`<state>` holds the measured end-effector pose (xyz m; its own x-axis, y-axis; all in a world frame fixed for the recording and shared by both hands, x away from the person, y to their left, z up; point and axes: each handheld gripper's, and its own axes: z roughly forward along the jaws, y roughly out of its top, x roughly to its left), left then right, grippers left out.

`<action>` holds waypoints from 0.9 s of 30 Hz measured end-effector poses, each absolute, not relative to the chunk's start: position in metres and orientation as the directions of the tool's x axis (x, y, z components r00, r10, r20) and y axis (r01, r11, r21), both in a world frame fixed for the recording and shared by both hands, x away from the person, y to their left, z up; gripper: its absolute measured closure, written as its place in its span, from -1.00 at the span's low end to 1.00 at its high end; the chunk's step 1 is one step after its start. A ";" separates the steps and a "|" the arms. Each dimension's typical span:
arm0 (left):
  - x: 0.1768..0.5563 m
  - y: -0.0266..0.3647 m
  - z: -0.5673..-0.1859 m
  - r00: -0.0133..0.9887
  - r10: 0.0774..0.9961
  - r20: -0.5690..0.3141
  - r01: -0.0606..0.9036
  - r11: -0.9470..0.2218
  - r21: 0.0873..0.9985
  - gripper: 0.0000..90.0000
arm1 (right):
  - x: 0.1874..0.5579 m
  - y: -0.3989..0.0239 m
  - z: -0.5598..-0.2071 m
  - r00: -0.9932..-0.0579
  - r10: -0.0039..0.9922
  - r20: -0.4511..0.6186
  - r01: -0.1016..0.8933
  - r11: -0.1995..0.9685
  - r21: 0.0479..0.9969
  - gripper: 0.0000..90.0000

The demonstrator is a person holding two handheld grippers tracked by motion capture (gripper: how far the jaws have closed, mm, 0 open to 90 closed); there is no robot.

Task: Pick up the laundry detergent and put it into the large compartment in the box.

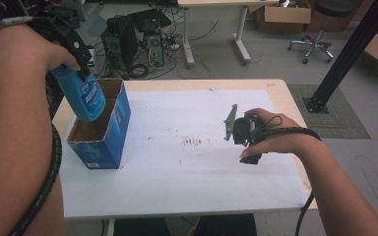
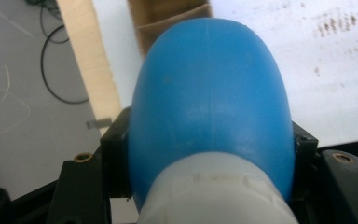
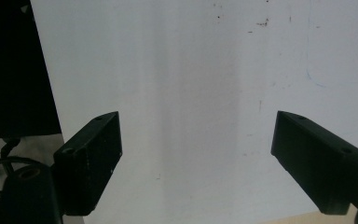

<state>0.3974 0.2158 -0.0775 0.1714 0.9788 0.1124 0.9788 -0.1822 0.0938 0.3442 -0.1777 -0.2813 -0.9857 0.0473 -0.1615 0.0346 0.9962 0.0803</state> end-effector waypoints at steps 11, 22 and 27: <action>0.403 0.237 -0.093 0.123 0.989 0.078 0.986 -0.131 0.099 -0.15 | 0.346 -0.179 -0.286 -0.987 0.046 -0.153 0.035 0.996 0.078 -0.64; 0.412 0.243 -0.115 0.130 0.990 0.061 0.986 -0.135 0.093 -0.15 | 0.346 -0.179 -0.283 -0.987 0.049 -0.153 0.038 0.997 0.071 -0.64; 0.414 0.242 -0.121 0.128 0.990 0.058 0.987 -0.133 0.091 -0.15 | 0.346 -0.180 -0.282 -0.987 0.055 -0.154 0.044 0.996 0.071 -0.64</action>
